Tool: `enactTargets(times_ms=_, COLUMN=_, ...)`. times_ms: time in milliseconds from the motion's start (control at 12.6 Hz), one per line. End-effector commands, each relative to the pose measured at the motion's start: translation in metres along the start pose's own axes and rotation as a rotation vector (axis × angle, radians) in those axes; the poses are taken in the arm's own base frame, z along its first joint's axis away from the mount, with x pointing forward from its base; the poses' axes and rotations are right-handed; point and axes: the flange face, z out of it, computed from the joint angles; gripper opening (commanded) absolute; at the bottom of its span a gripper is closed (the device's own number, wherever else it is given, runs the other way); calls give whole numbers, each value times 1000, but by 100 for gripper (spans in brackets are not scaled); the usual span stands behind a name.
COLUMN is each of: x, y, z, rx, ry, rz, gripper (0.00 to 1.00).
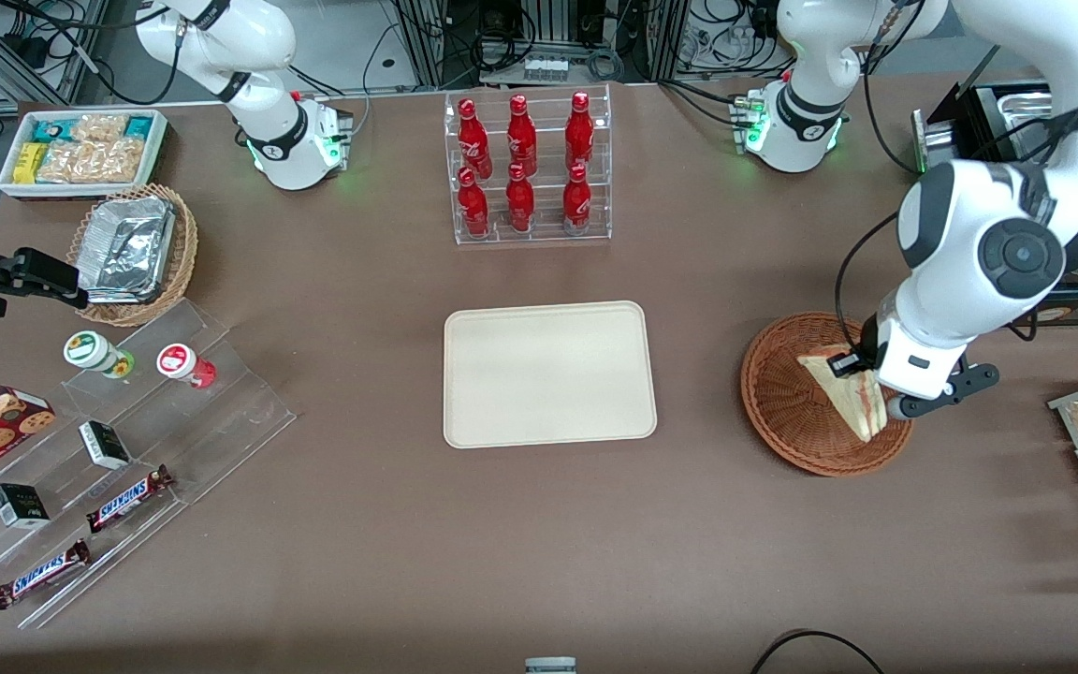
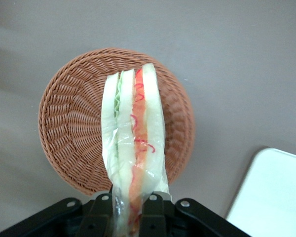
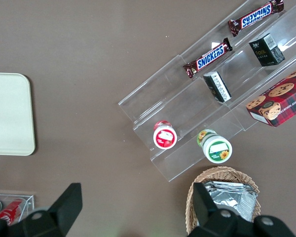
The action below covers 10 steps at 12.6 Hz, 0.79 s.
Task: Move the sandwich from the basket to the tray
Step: 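Lift the sandwich and carry it with the left gripper over the cream tray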
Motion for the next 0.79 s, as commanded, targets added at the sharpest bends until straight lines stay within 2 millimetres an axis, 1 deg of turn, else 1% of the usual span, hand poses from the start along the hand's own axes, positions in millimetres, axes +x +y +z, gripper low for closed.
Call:
enactTargets(times_ms=0, x=-7, y=43, z=-38, rx=-14, ry=25, rz=55, gripper=0)
enactTargets(times_ms=79, x=-15, y=64, z=-42, rx=-32, ry=27, rz=87, gripper=0)
enactTargets(times_ms=158, x=-27, y=88, z=-42, rx=-43, ry=25, rz=131, gripper=0)
enactTargets(times_ms=237, x=-33, y=101, z=-41, rx=-50, ry=25, rz=152, gripper=0)
enactTargets(times_ms=317, x=-45, y=127, z=-35, rx=-51, ry=17, rz=184, gripper=0)
enactTargets(times_ms=475, x=-71, y=174, z=-13, rx=-38, ry=-3, rz=215, gripper=0)
enactTargets(times_ms=554, x=-83, y=194, z=-1, rx=-20, ry=-3, rz=228, gripper=0)
enactTargets(times_ms=633, x=-90, y=211, z=9, rx=-14, ry=-8, rz=222, gripper=0)
enactTargets(times_ms=712, x=-107, y=238, z=20, rx=-18, ry=-11, rz=229, gripper=0)
